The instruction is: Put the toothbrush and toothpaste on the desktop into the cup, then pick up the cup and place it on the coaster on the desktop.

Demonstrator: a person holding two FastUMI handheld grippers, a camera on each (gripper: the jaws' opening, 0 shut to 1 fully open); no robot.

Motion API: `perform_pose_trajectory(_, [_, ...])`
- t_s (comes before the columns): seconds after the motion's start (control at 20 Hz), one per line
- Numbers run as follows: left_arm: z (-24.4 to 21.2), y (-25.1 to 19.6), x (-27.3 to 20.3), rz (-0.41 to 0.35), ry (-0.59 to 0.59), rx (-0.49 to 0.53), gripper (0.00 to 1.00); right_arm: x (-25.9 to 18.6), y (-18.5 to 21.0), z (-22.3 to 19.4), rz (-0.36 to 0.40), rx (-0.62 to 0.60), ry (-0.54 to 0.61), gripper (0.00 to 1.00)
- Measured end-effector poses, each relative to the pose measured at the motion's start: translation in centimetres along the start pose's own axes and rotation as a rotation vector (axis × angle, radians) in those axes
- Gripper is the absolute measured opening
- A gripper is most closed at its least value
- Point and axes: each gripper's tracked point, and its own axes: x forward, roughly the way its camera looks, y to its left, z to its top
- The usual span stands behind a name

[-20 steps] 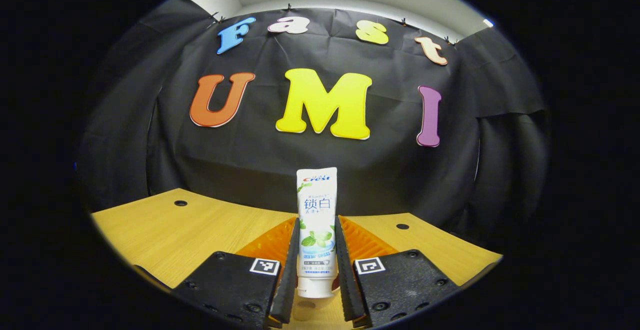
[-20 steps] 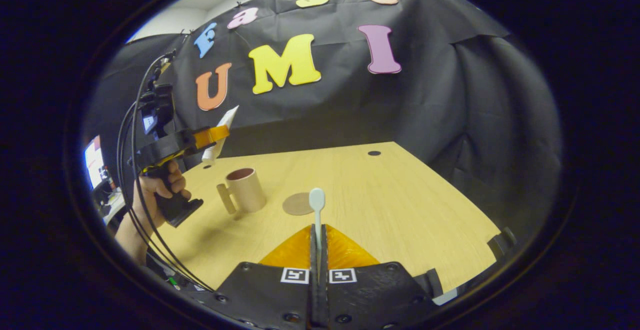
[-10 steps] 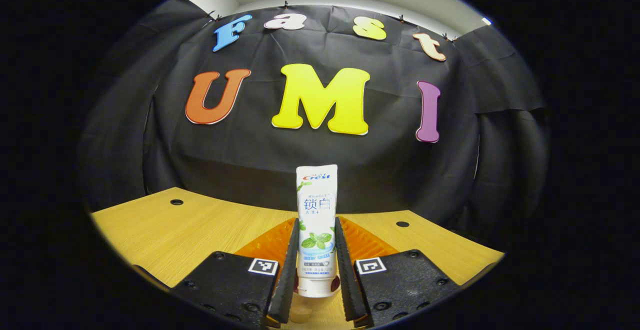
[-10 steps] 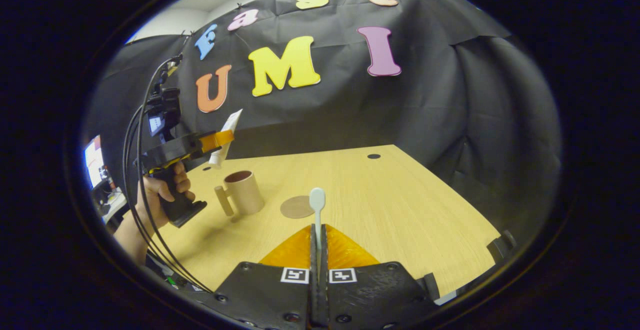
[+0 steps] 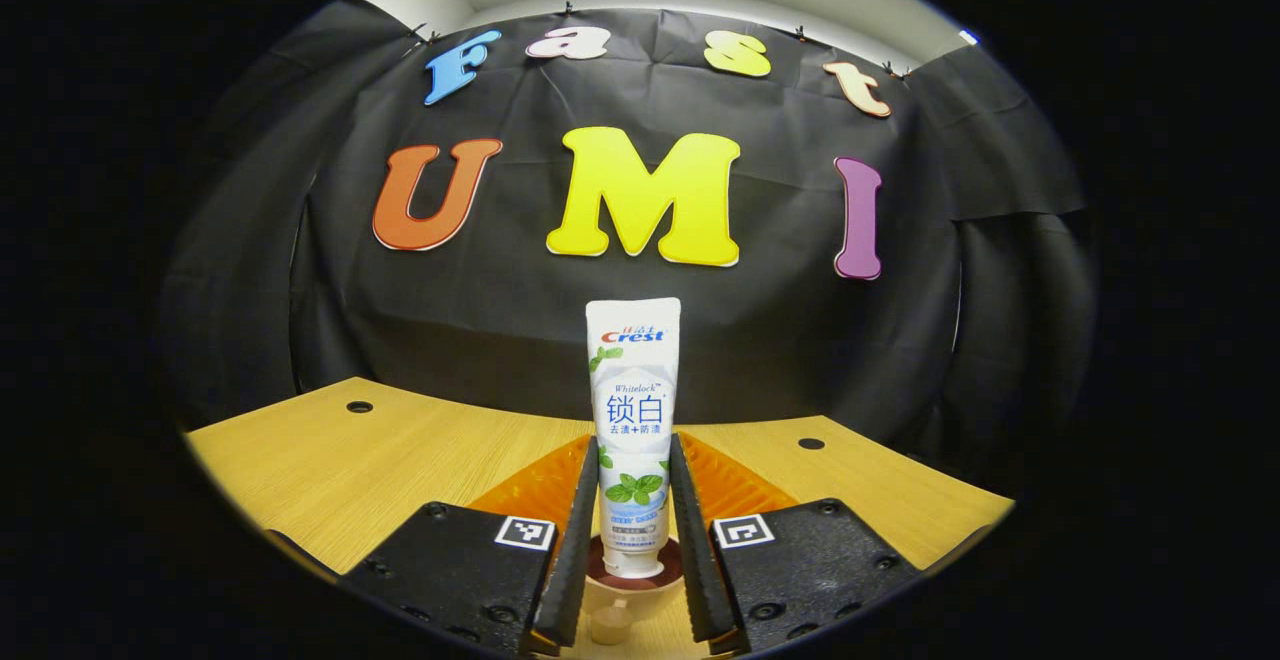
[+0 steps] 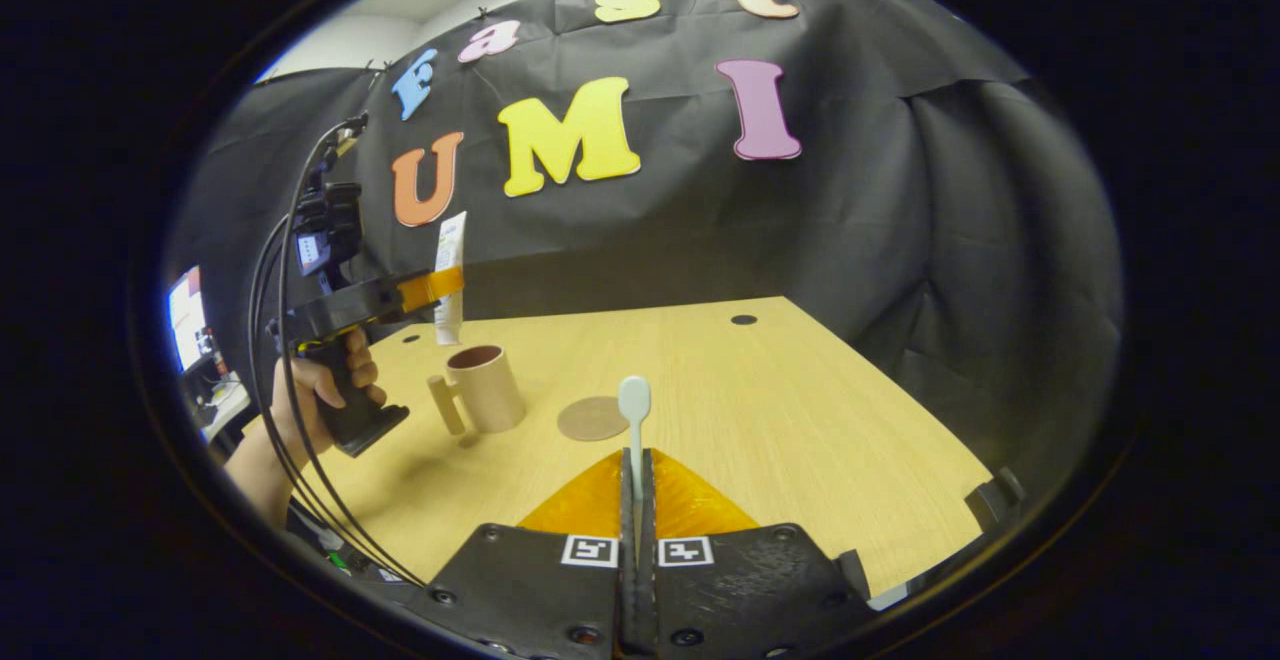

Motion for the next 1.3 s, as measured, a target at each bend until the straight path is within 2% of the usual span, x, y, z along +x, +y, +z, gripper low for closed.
perform_pose_trajectory(0.6, [-1.1,0.3,0.2,0.001,0.032,-0.021,0.45,0.0,0.1,-0.3,0.003,-0.003,0.006,0.0])
perform_pose_trajectory(0.7, [-1.0,0.3,0.3,0.004,0.03,-0.019,0.46,0.0,0.1,-0.2,0.002,-0.004,0.007,0.0])
perform_pose_trajectory(0.75, [-0.8,0.3,0.2,0.007,0.022,-0.016,0.51,0.0,0.1,-0.1,0.001,-0.003,0.007,0.0])
perform_pose_trajectory(0.85, [0.2,0.4,0.0,0.017,-0.011,-0.003,0.46,0.0,0.1,-0.1,0.0,-0.002,0.005,0.0])
perform_pose_trajectory(1.0, [1.2,0.8,-0.5,0.03,-0.048,0.0,0.46,0.1,0.3,0.0,0.001,-0.005,0.005,0.0])
perform_pose_trajectory(1.05, [1.3,1.0,-0.6,0.033,-0.055,0.003,0.52,0.0,0.5,0.1,0.004,-0.013,0.003,0.0])
perform_pose_trajectory(1.1, [1.5,0.9,-1.0,0.029,-0.059,0.008,0.51,-0.1,0.8,0.1,0.01,-0.023,0.0,0.0])
perform_pose_trajectory(1.2, [1.7,1.3,-1.3,0.029,-0.061,0.018,0.67,0.0,1.5,0.7,0.023,-0.044,-0.011,0.0])
perform_pose_trajectory(1.25, [1.8,1.6,-1.6,0.031,-0.06,0.02,0.87,0.1,1.9,1.1,0.035,-0.051,-0.02,0.0])
perform_pose_trajectory(1.3, [1.9,1.8,-1.8,0.034,-0.059,0.018,0.9,0.2,2.6,1.6,0.046,-0.058,-0.027,0.0])
